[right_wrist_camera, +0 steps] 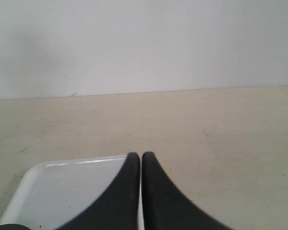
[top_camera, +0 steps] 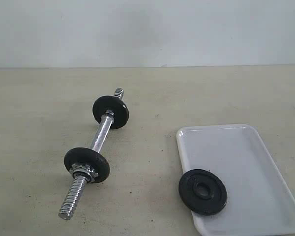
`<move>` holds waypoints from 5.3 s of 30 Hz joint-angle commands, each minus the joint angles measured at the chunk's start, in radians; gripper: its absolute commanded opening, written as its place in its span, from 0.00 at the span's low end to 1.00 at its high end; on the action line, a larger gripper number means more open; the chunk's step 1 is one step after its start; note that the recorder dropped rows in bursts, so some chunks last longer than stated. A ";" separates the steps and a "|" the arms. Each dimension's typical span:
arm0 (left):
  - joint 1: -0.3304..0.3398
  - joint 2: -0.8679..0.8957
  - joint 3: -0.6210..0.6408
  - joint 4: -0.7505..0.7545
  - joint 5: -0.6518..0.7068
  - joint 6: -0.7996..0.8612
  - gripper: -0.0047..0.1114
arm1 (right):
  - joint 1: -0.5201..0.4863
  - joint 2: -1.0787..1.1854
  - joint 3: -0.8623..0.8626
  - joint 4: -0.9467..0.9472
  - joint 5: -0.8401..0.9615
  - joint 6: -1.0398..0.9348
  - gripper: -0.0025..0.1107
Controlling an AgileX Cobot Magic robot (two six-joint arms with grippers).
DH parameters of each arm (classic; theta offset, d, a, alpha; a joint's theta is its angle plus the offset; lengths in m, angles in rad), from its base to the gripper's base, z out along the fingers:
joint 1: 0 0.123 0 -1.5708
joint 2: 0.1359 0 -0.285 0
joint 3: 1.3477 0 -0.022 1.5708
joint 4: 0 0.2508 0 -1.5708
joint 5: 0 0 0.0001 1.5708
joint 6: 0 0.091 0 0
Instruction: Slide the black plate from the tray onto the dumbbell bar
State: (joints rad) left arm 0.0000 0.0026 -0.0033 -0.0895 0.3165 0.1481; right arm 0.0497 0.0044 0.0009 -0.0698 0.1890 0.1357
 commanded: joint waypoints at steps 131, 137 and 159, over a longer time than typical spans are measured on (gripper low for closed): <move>0.001 0.580 -0.255 1.544 -1.212 -1.430 0.08 | 0.005 0.595 -0.564 0.298 0.353 -0.338 0.02; 0.001 0.580 -0.251 1.544 -1.113 -1.431 0.08 | 0.005 0.595 -0.564 0.298 0.367 -0.338 0.02; 0.001 0.847 -0.390 1.834 -0.690 -2.080 0.08 | 0.005 0.595 -0.564 0.302 0.496 -0.442 0.02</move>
State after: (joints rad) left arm 0.0000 0.8380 -0.3597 1.7412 -0.3823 -1.9167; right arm 0.0497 0.6030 -0.5565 0.2333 0.6880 -0.2990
